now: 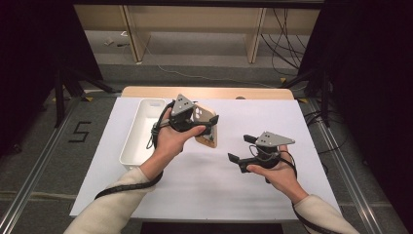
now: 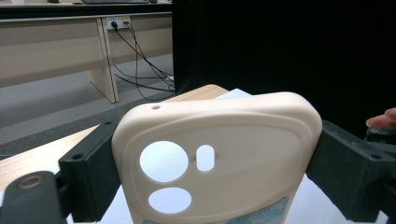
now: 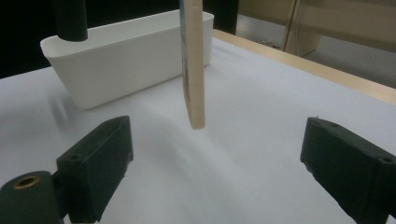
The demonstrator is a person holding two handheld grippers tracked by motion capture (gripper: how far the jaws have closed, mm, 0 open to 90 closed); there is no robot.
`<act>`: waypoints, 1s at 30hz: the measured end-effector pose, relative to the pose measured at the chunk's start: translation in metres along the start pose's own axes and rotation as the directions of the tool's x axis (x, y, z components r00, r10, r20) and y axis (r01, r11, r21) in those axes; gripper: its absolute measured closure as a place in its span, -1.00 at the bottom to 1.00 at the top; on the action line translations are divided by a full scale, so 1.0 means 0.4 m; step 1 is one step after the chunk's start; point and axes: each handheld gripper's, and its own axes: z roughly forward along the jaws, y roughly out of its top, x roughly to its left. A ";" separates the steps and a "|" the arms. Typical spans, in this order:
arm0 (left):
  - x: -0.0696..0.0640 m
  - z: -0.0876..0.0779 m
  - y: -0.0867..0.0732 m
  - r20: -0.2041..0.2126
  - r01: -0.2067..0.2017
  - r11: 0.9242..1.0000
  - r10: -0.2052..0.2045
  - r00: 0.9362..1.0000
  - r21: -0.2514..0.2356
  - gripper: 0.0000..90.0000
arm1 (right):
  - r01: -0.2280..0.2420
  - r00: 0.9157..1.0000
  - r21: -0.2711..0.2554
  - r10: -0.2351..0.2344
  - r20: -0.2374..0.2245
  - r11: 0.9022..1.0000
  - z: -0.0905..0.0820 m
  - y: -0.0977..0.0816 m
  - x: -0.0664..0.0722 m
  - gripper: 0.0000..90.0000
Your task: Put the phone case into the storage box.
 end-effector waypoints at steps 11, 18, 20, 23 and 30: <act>0.019 -0.017 0.008 -0.019 -0.001 1.000 0.001 1.000 -0.004 -0.75 | -0.008 1.000 0.001 0.008 0.007 1.000 -0.016 -0.010 -0.007 -0.78; 0.027 -0.024 0.013 -0.026 -0.002 1.000 0.002 1.000 -0.008 -0.75 | -0.012 1.000 0.001 0.012 0.016 1.000 -0.028 -0.017 -0.010 -0.78; 0.029 -0.026 0.014 -0.027 -0.002 1.000 0.002 1.000 -0.010 -0.75 | -0.012 1.000 -0.001 0.012 0.016 1.000 -0.030 -0.017 -0.011 -0.78; 0.032 -0.028 0.016 -0.029 -0.002 1.000 0.002 1.000 -0.012 -0.75 | -0.014 1.000 -0.003 0.014 0.021 1.000 -0.038 -0.022 -0.014 -0.78; 0.042 -0.032 0.020 -0.035 -0.003 1.000 0.003 0.999 -0.009 -0.75 | -0.020 0.999 -0.004 0.020 0.033 1.000 -0.052 -0.028 -0.020 -0.78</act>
